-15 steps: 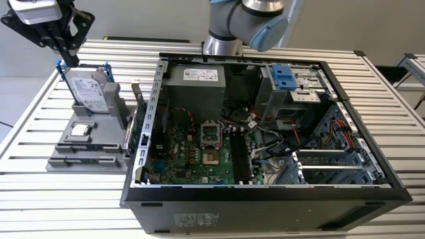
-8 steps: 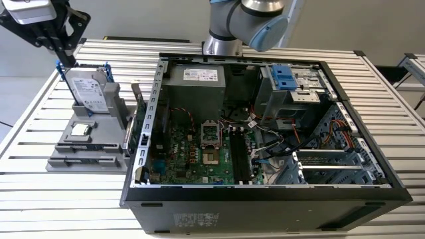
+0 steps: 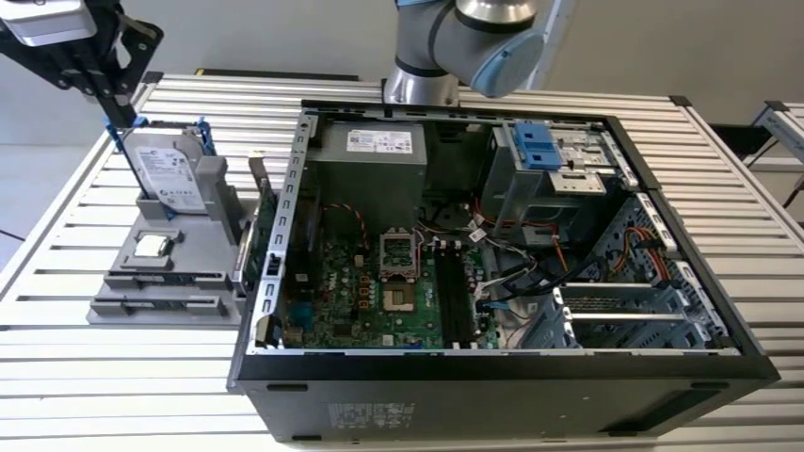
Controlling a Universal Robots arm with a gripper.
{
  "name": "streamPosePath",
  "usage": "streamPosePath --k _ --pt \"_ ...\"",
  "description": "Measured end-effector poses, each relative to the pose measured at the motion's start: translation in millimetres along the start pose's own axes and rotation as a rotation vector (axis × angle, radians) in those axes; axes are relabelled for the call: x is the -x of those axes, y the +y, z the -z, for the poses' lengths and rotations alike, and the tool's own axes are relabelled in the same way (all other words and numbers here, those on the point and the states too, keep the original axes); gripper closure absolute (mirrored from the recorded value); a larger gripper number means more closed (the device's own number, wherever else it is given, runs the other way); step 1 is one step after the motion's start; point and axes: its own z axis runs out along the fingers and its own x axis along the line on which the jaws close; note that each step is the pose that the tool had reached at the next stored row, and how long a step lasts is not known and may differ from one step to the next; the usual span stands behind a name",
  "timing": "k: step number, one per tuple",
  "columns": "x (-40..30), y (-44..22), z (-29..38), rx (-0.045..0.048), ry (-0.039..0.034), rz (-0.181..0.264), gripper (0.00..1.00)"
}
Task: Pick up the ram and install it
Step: 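Reach for the ram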
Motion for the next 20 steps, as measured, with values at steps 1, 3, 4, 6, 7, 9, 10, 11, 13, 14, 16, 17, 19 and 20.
streamPosePath --k 1,3,4,6,7,9,10,11,13,14,16,17,19,20 --pt "-0.8 0.0 0.0 -0.0001 0.0000 0.000 1.00" --pt "-2.4 0.0 0.0 -0.0001 0.0001 0.000 1.00" --pt "-3.2 0.0 0.0 -0.0001 0.0001 0.000 1.00" --pt "-4.9 0.0 0.0 -0.0001 0.0002 0.002 1.00" --pt "-5.7 0.0 0.0 0.0000 0.0002 0.003 1.00" --pt "-7.3 0.0 0.0 0.0000 0.0003 0.005 1.00" --pt "-8.0 0.0 -0.1 0.0000 0.0003 0.006 1.00" --pt "-8.6 0.0 -0.1 0.0001 0.0004 0.007 1.00" --pt "-8.9 0.0 0.0 0.0001 0.0004 0.008 1.00" --pt "-8.9 0.0 -0.1 0.0001 0.0004 0.008 1.00" --pt "-9.1 0.0 0.0 0.0001 0.0005 0.008 1.00" --pt "-9.1 0.0 -0.1 0.0001 0.0004 0.008 1.00" --pt "-9.1 0.0 0.0 0.0001 0.0004 0.008 1.00" --pt "-9.2 -0.2 0.0 0.0001 0.0004 0.008 1.00"
